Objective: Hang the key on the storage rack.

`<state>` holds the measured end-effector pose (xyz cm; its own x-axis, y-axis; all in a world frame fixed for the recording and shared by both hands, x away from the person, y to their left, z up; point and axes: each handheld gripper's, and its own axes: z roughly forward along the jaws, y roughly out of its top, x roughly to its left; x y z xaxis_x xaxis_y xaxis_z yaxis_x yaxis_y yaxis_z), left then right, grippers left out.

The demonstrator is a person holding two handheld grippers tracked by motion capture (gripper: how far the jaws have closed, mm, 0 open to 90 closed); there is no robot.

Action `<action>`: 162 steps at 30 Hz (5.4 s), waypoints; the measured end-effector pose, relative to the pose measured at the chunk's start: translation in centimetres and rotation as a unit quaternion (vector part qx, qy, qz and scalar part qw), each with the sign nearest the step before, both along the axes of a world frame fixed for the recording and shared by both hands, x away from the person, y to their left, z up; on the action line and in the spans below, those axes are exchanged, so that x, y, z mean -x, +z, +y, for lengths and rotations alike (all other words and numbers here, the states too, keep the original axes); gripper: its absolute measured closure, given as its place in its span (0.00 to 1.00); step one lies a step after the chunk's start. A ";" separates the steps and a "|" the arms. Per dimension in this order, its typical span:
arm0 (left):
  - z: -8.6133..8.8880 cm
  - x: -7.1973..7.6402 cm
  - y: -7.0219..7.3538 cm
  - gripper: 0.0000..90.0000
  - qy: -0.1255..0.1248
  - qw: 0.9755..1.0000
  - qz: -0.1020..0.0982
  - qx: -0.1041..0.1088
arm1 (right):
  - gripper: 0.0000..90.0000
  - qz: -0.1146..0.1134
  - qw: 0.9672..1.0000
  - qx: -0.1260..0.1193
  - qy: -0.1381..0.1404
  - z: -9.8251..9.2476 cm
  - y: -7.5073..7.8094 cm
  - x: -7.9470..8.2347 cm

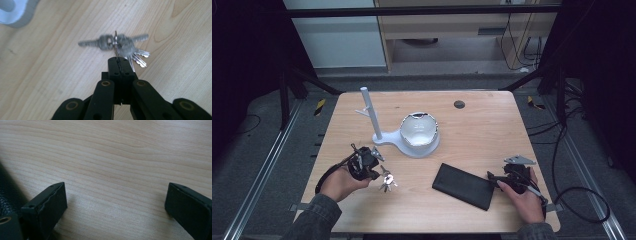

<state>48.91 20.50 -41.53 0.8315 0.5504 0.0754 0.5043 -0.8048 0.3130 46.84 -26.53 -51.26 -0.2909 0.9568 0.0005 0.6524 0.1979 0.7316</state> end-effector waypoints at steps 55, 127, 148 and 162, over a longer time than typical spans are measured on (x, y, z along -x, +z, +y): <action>2.7 -1.7 12.9 1.00 0.027 0.998 -0.054 0.024 | 0.04 0.001 1.000 0.002 0.003 0.0 0.0 0.0; 3.1 -7.8 18.6 1.00 0.106 0.984 -0.127 0.061 | 0.04 -0.001 1.000 0.001 0.004 0.1 0.0 0.0; 2.7 -8.0 18.2 1.00 0.119 0.979 -0.147 0.082 | 0.04 0.000 1.000 0.002 0.005 0.1 0.0 0.0; 1.9 -8.4 17.0 1.00 0.127 0.976 -0.160 0.079 | 0.04 0.000 1.000 0.001 0.005 0.1 0.0 0.0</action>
<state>57.34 22.43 -24.54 0.6148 0.7612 0.2063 0.5365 -0.5954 0.5981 46.84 -26.43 -51.29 -0.3002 0.9539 -0.0012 0.6501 0.2055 0.7315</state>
